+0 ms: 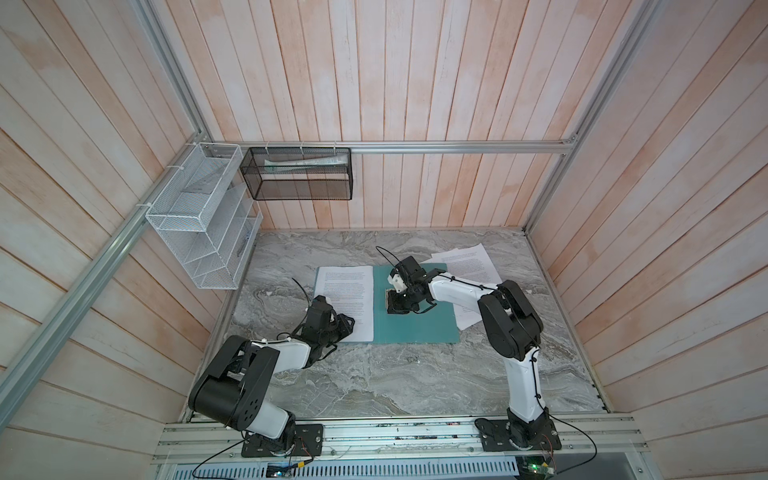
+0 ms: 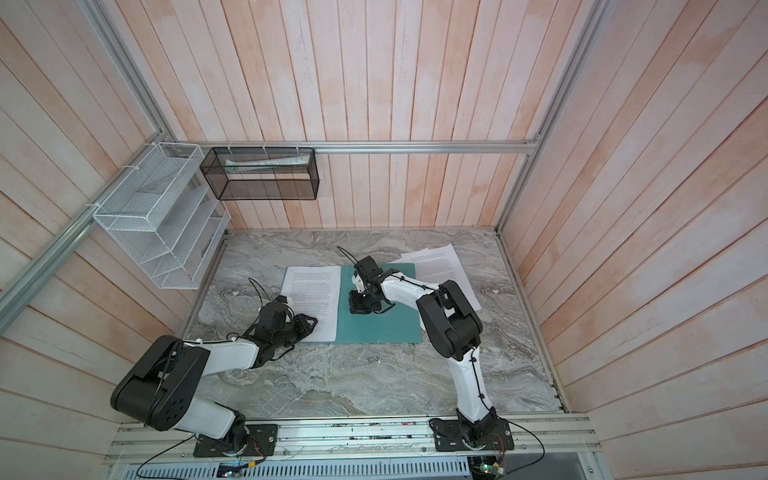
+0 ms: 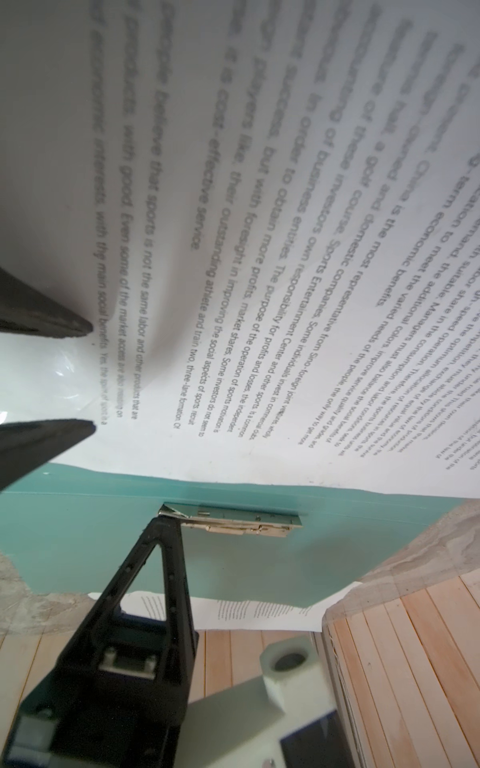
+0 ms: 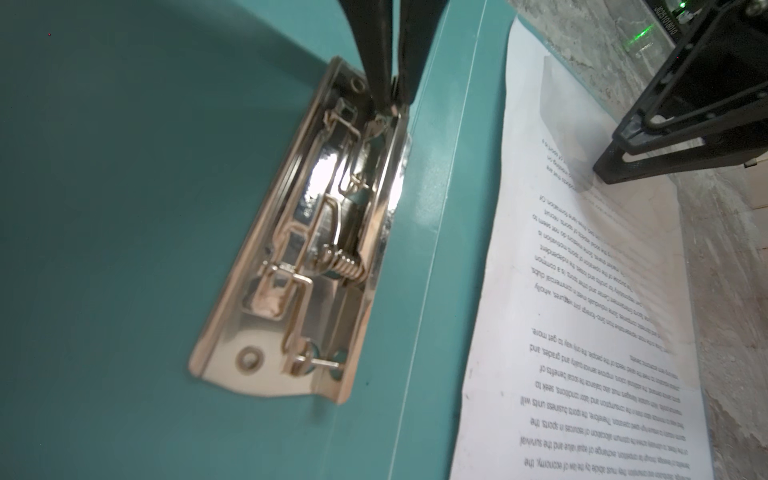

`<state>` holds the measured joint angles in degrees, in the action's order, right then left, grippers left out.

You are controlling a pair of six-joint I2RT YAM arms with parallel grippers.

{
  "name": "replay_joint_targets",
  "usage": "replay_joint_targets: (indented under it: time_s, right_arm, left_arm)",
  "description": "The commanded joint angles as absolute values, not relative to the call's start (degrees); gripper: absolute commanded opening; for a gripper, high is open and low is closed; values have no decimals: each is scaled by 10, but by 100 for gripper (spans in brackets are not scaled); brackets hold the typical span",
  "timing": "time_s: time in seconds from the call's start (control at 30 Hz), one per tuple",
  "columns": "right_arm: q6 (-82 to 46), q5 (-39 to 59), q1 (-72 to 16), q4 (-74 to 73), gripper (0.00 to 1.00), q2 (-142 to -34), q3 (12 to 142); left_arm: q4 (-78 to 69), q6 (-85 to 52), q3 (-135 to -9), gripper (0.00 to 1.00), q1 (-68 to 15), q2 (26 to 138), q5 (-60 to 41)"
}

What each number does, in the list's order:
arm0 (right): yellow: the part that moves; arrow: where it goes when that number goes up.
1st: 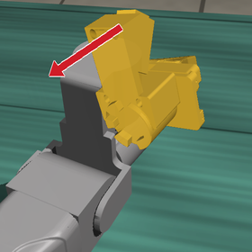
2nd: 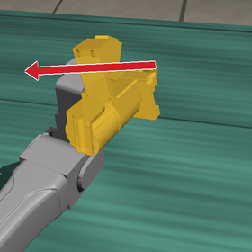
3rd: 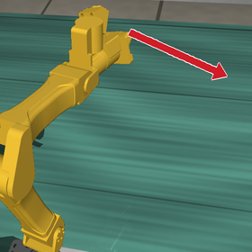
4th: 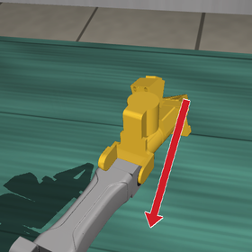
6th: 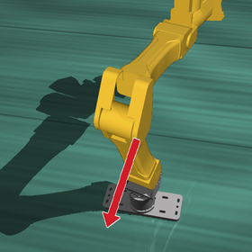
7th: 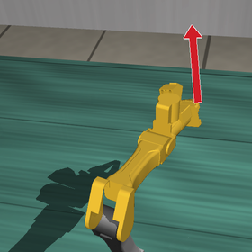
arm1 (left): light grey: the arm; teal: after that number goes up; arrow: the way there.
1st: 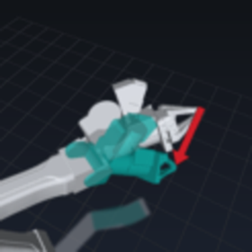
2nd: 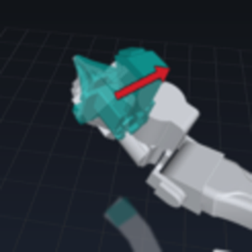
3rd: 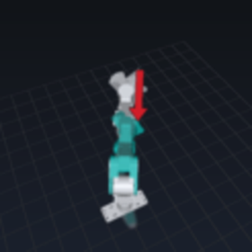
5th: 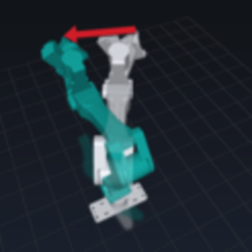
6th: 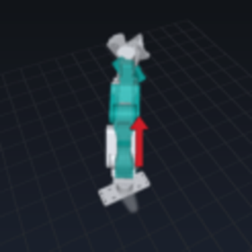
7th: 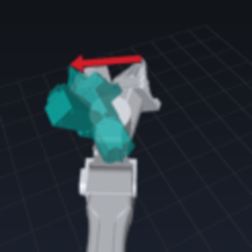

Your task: Put the files into the folder

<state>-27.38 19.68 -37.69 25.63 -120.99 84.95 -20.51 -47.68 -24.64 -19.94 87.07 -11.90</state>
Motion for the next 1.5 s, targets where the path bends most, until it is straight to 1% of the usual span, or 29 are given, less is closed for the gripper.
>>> replay_joint_targets:
  time_s: [0.0, 0.2, 0.3, 0.43, 0.6, 0.73, 0.97, 1.1, 1.3, 1.47]
  right_arm:
    - [-263, 105, -376, 337, 0, -1240, 855]
    - [-255, -22, -381, 385, 0, -1271, 838]
    - [-247, -46, -379, 384, 0, -1280, 806]
    - [-247, 10, -374, 340, 0, -1227, 783]
    - [-258, 87, -375, 331, 0, -1184, 846]
    - [-275, 100, -375, 312, 0, -1170, 863]
    - [-313, 183, -376, 234, 0, -1161, 836]
    - [-326, 204, -377, 223, 4, -1167, 836]
    - [-334, 198, -377, 236, 5, -1189, 840]
    - [-334, 187, -379, 243, 13, -1196, 837]
  left_arm:
    - [-52, -481, -208, 36, -196, 912, -81]
    - [-50, -481, -211, 36, -196, 917, -80]
    - [-49, -481, -211, 36, -196, 917, -80]
    - [-47, -480, -209, 36, -196, 909, -82]
    - [-49, -481, -207, 36, -196, 904, -84]
    - [-53, -480, -205, 36, -195, 903, -87]
    - [-58, -477, -201, 36, -195, 895, -93]
    - [-62, -475, -201, 36, -194, 897, -97]
    - [-65, -474, -199, 36, -192, 894, -103]
    - [-69, -473, -197, 36, -190, 891, -108]
